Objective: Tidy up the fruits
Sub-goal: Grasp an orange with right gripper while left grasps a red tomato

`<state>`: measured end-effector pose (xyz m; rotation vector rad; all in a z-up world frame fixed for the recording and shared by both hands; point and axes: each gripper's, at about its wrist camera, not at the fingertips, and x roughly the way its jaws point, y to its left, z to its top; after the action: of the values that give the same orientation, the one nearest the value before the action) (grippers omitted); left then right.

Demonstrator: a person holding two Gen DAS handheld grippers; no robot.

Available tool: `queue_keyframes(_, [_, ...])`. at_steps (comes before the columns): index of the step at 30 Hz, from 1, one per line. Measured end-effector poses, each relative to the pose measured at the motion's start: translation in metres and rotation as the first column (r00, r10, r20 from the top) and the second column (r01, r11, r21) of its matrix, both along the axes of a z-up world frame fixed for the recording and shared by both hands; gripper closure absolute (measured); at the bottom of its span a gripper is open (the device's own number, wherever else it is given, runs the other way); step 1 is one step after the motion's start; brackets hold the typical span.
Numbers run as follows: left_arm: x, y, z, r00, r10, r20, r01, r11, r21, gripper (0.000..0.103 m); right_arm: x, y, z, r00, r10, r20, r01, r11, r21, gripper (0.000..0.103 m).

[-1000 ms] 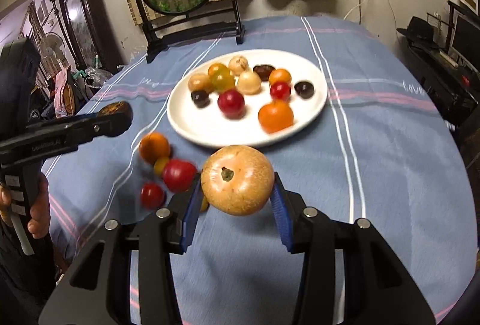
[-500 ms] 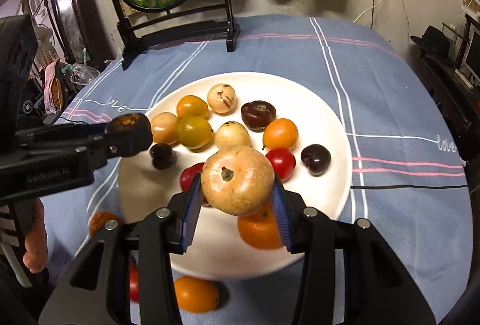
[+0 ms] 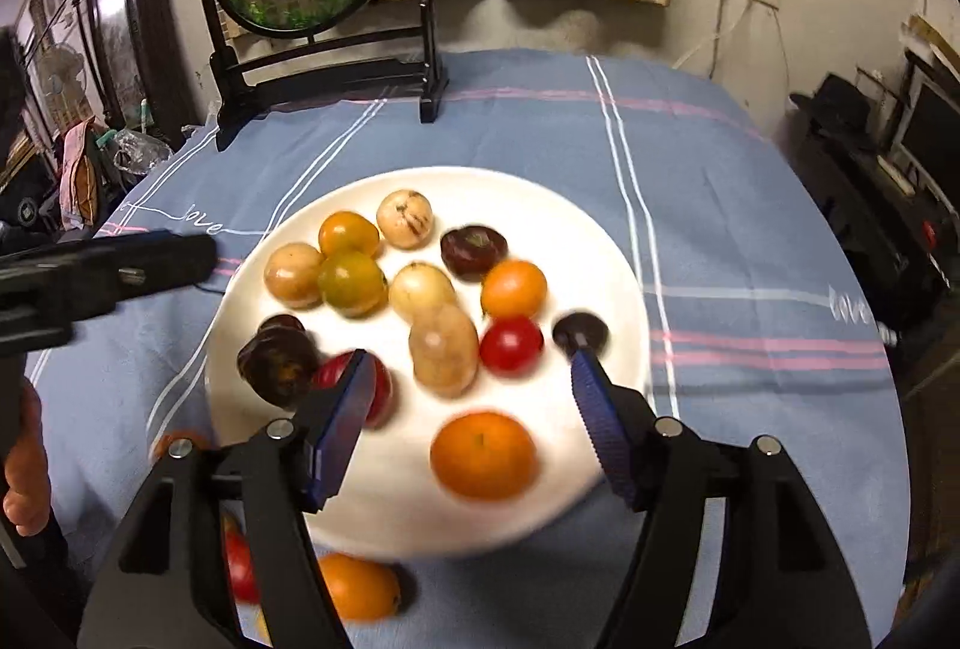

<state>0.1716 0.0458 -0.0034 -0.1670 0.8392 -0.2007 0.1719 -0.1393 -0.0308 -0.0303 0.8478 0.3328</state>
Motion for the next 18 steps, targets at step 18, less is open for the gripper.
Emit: queue_keyframes(18, [-0.125, 0.007, -0.054, 1.000, 0.015, -0.015, -0.014, 0.996, 0.088, 0.019, -0.096, 0.002, -0.018, 0.996, 0.022, -0.082, -0.018, 0.999, 0.050, 0.034])
